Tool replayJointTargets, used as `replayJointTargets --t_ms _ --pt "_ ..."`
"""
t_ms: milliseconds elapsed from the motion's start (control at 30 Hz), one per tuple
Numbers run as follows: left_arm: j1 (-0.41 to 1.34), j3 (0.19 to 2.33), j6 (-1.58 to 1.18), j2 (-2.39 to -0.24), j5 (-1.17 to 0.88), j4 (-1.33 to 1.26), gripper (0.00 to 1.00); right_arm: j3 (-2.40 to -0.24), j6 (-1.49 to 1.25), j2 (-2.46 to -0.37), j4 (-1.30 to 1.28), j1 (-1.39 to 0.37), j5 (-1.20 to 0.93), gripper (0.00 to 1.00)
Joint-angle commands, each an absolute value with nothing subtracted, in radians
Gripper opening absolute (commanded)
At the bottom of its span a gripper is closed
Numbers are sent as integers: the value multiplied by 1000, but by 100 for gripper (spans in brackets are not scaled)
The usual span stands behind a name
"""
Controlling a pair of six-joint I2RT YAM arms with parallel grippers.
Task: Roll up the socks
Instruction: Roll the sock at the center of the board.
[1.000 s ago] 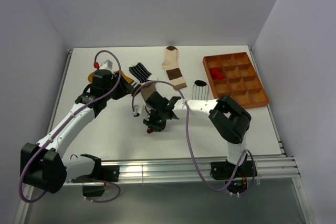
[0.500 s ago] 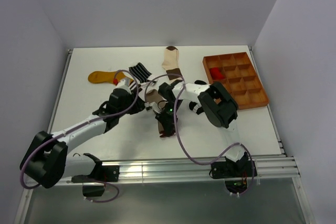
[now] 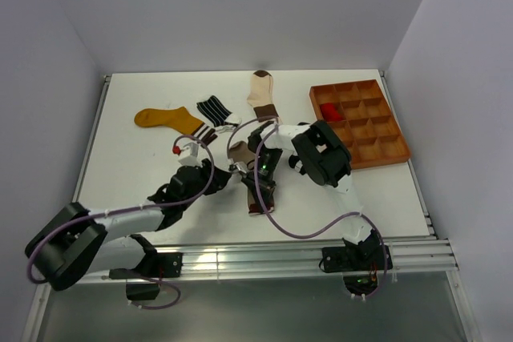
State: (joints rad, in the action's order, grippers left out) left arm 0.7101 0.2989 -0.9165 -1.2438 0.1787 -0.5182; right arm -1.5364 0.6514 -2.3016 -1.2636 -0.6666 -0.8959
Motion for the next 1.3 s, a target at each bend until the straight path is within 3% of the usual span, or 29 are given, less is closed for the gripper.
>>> replayJointTargets --t_ms 0,267,800,1067,1267 --pt "759 285 -933 -1125 164 -594 46 -1585 632 -2296 -1144 -660 -894 19" --pt "820 273 -787 -1225 -24 -741 44 -1657 669 -2371 -1238 -654 -923 17" --pt "888 291 -749 -1502 -101 -934 42 -1683 699 -2405 -1321 -614 -971 16" --pt "890 282 -726 -1503 -112 -931 53 -1701 736 -2436 -1379 -589 -996 16" --pt "890 285 -700 -1485 -107 -878 52 -1710 758 -2451 -1410 -580 -1012 16"
